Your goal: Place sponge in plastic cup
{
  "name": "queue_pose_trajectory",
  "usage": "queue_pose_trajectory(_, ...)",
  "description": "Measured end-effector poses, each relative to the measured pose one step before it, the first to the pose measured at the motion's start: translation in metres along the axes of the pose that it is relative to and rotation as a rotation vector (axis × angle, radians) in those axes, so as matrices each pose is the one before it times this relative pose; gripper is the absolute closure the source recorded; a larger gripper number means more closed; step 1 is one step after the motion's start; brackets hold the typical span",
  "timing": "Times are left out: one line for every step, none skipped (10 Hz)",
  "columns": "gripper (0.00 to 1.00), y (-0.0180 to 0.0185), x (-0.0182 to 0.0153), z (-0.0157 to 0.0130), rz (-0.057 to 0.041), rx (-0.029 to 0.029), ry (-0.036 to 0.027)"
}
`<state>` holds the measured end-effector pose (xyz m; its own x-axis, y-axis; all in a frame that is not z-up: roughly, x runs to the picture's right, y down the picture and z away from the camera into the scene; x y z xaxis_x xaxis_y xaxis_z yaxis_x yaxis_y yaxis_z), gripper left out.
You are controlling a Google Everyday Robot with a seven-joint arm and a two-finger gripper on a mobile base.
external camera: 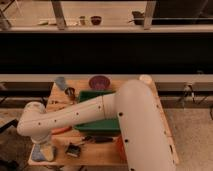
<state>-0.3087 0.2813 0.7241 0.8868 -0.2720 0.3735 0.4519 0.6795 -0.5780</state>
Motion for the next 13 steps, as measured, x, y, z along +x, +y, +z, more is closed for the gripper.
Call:
queue_pose_trajectory(0.2, 0.00307, -0.00808, 0.00306, -0.01714, -0.01882, -0.00703)
queue_pose_trajectory(0.2, 0.0021, 0.00063, 0.00367, -0.00294, -0.01231, -0.00509)
queue_pose_trajectory(0.2, 0.00222, -0.00115, 0.00392, -0.0042, -0.00966, -0.0144)
queue_pose_trajectory(0.2, 0.00277, -0.00353, 0.00402, -0.01012, -0.00565, -0.01628)
queue_pose_trajectory(0.2, 0.00247, -0.00267, 0.00334, -0.00945, -0.00193, -0.01217)
queue_pose_trajectory(0.2, 0.00131, 0.00159, 0.00359, -0.00651, 0.00504, -0.0145)
queue_pose_trajectory(0.2, 0.00028, 0.00401, 0.00363, -0.00564, 0.01353, -0.01868)
queue_pose_trajectory(0.2, 0.00009, 0.0036, 0.00286, -0.00463, 0.01021, -0.01353)
queue_pose_trajectory(0.2, -0.00046, 0.0036, 0.00379, -0.00535, 0.00638, -0.01832)
queue_pose_trajectory(0.2, -0.00032, 0.0014, 0.0023, -0.00364, 0.00216, -0.00792)
queue_pose_trajectory(0.22, -0.00075, 0.00919, 0.0089, -0.00359, 0.0048, -0.02759)
queue_pose_trajectory(0.28, -0.00035, 0.00274, 0.00187, -0.00462, 0.00115, -0.01408)
queue_pose_trajectory(0.37, 0.00021, 0.00037, 0.00087, -0.00591, -0.00027, -0.01196)
